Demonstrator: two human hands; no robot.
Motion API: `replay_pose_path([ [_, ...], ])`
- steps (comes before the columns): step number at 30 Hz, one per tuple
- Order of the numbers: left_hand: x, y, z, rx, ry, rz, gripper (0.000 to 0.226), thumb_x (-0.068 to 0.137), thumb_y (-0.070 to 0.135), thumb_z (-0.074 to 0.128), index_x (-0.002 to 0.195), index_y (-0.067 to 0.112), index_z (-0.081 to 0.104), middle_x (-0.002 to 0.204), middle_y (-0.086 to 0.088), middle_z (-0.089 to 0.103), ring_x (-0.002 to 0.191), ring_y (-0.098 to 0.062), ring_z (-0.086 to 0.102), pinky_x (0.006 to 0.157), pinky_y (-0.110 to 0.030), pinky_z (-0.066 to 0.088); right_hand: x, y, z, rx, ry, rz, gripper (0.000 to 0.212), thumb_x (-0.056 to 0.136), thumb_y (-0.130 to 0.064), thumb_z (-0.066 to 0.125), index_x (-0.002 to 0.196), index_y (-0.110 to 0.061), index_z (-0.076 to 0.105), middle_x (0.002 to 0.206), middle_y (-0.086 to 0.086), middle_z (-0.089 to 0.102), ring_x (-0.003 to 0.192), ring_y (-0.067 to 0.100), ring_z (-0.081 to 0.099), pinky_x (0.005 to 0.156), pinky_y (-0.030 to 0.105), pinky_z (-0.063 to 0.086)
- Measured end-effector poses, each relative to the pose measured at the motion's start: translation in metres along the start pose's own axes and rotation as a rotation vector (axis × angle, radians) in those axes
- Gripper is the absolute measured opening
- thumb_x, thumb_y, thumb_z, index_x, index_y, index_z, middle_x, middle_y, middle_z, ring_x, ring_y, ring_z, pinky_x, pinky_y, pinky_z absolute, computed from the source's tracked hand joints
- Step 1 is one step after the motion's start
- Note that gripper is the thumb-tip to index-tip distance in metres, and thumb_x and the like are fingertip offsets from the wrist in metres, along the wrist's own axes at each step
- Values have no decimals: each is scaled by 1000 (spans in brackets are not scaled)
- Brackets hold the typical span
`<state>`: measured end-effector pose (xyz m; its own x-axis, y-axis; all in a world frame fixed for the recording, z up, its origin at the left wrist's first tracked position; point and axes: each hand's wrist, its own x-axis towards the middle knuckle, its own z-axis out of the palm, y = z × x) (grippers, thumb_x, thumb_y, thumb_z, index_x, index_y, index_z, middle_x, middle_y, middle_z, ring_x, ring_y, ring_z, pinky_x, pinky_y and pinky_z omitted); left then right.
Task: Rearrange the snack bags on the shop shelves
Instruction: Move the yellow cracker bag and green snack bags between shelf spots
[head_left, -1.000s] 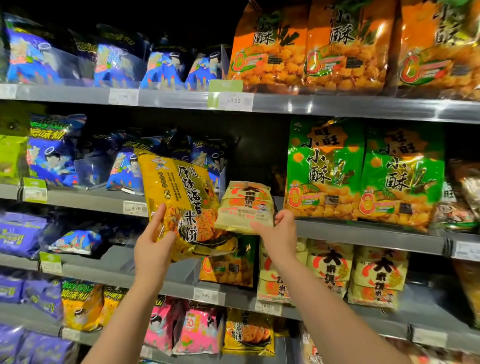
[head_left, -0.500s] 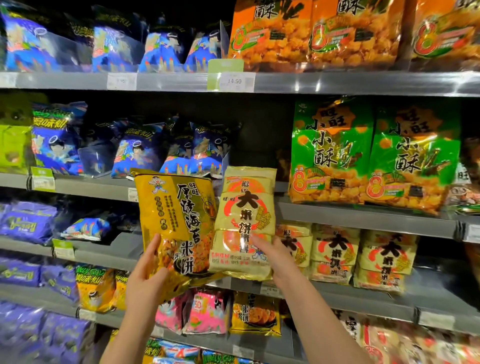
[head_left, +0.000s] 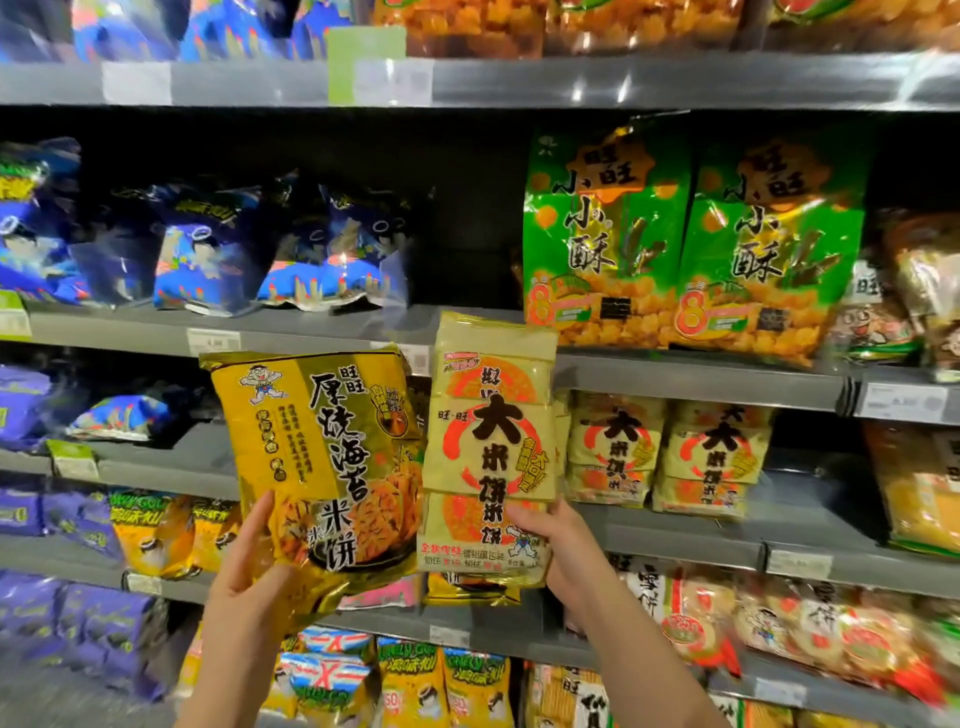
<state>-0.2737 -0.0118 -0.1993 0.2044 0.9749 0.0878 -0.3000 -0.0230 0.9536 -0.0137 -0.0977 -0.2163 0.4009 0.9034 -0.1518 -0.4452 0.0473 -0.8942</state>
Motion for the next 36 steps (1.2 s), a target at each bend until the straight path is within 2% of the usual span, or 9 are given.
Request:
replay_pose_path([
  [3,-19,-11,14,-24,3,-41,71,81,-22,36,112,39,58,93,24,70,66,-6,66,48,-17,51,-13,5,-31,13,-7,42,71,57,-12,81,122,-11,53,115,16,67,105,35,64,88,50,52],
  [10,-60,-50,49,-46,-50,-153,71,81,-25,34,122,30,52,126,14,53,84,4,64,51,-14,52,-35,15,-104,-49,115,61,103,28,-36,96,119,-17,54,115,10,68,112,35,60,100,58,41],
  [14,-68,-68,68,-49,-43,-164,71,80,-24,35,130,25,48,133,6,44,70,15,61,50,-9,49,-42,-4,-135,-104,160,26,72,54,-25,87,117,-17,54,113,8,68,107,28,61,96,52,45],
  [17,-66,-72,75,-86,-26,-190,73,79,-22,37,128,31,51,134,8,44,85,-6,60,51,-17,53,-34,-21,-159,-164,216,-42,47,77,-12,72,118,-19,52,112,1,66,103,19,59,80,38,47],
  [21,-62,-72,69,-69,-25,-193,63,84,-18,35,109,35,60,121,12,56,71,4,66,50,-14,51,-13,-38,-183,-140,276,-90,53,77,-14,73,125,-22,51,117,1,65,110,23,59,100,50,43],
  [24,-57,-78,60,-103,-33,-219,68,80,-20,36,104,36,68,117,12,63,65,-9,67,54,-22,53,12,-41,-191,-211,337,-116,44,78,-10,72,116,-24,55,116,0,64,111,22,57,101,45,41],
  [28,-50,-81,51,-104,7,-253,70,79,-20,35,102,36,69,106,12,71,71,-15,70,55,-29,56,48,-34,-190,-306,430,-153,97,59,-37,85,142,-21,36,141,1,47,131,26,42,110,49,33],
  [31,-46,-81,48,-86,5,-252,71,79,-22,34,98,36,70,99,14,72,67,-10,69,52,-24,54,63,-34,-175,-424,569,-201,77,81,-22,72,146,-21,30,136,-4,42,130,19,37,112,45,28],
  [36,-39,-83,42,-173,-16,-260,62,70,-14,44,101,33,69,105,11,71,67,-16,70,53,-30,57,71,-22,-170,-835,765,-251,76,84,-36,66,147,-21,26,143,10,37,133,31,31,108,48,29],
])
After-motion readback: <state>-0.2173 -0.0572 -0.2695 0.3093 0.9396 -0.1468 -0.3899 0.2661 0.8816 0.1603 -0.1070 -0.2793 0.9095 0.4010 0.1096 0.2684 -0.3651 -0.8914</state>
